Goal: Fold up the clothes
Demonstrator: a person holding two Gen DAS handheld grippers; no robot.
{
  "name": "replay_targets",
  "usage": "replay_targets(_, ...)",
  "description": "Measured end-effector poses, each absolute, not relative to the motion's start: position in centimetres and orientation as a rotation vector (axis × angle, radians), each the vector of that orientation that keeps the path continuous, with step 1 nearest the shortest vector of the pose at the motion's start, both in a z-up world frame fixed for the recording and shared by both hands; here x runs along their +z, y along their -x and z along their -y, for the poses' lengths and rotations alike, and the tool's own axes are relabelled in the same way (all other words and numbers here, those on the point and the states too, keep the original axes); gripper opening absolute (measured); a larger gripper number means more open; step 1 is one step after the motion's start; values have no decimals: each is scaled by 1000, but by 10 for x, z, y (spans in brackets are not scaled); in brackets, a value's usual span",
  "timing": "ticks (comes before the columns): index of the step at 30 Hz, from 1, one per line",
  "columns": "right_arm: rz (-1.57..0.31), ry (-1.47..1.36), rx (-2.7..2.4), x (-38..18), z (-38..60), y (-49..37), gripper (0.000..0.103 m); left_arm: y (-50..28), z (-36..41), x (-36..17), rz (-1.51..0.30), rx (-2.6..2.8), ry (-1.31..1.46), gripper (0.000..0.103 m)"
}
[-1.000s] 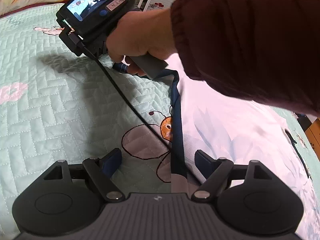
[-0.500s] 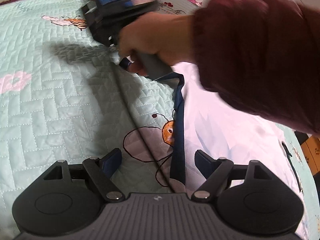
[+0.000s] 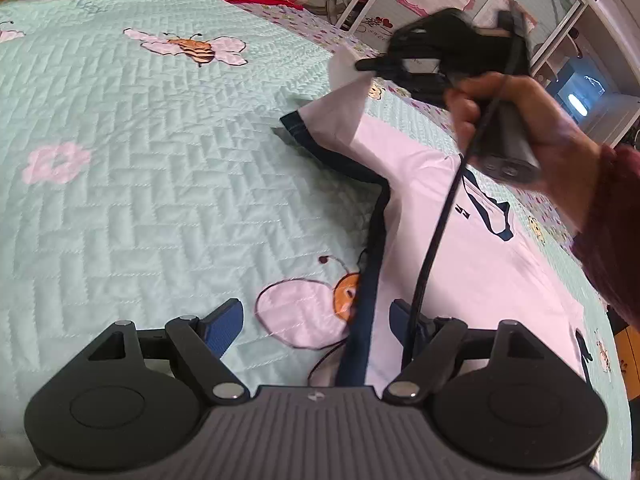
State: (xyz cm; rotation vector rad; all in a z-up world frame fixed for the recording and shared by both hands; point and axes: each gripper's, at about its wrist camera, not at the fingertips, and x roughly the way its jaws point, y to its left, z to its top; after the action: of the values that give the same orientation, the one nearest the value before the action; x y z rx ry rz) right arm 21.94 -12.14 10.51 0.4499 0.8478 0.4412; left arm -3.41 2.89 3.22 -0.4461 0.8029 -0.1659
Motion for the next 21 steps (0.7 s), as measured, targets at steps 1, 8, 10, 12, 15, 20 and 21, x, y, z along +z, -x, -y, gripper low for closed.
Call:
replay_targets(1,-848,-496,454,105,131,-219,0,32,-25,33,-807,-179,428,83)
replay_targets(8,-834,-828,569,107,191,-216,0,22,-20,27,-848,-300,528,87)
replay_targets(10,-824,-871,590,110,205,-214,0,22,-26,25,-856,-333,603,87)
replay_targets(12,-819,-891,595,112,218,-213,0,22,-38,19,-875,-413,754,87)
replay_targets(15,-829,-877,565,106,233,-214,0,28,-50,20,-881,-495,846,87)
replay_targets(20,-834,-893,498,85,250,-221,0,42,-68,20,-944,-570,905,88)
replay_targets(21,-837,-895,488,81,252,-223,0,45,-72,22,-942,-517,879,88)
